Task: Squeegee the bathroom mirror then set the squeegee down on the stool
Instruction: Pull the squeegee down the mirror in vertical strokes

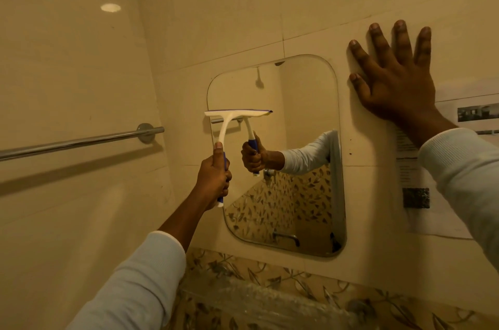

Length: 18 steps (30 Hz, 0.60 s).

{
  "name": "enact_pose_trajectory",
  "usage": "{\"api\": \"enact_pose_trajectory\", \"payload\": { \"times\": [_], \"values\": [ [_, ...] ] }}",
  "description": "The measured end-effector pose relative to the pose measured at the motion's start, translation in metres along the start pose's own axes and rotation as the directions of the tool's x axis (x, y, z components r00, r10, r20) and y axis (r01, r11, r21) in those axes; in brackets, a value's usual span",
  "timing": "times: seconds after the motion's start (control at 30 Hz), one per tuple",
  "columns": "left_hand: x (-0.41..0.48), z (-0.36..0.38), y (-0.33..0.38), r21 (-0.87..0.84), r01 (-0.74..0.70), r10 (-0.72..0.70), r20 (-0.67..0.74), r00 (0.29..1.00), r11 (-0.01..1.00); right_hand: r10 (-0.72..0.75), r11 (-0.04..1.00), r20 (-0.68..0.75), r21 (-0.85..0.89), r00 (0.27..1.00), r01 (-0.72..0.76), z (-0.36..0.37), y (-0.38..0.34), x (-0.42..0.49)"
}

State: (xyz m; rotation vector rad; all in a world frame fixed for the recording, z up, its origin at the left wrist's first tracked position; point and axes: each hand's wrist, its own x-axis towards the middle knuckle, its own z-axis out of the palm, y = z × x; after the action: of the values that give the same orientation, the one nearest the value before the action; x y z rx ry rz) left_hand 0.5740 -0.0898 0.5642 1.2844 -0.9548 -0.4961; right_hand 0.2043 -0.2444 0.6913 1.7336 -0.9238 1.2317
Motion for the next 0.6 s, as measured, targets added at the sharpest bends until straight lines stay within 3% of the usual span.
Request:
{"api": "enact_pose_trajectory", "payload": {
  "times": [0.6],
  "values": [
    [-0.042,-0.021,-0.071,0.085,0.127,-0.125,-0.029,0.992,0.988,0.003,1.0,0.004,0.019,1.0,-0.003,-0.002,-0.001,0.0]
  ]
}}
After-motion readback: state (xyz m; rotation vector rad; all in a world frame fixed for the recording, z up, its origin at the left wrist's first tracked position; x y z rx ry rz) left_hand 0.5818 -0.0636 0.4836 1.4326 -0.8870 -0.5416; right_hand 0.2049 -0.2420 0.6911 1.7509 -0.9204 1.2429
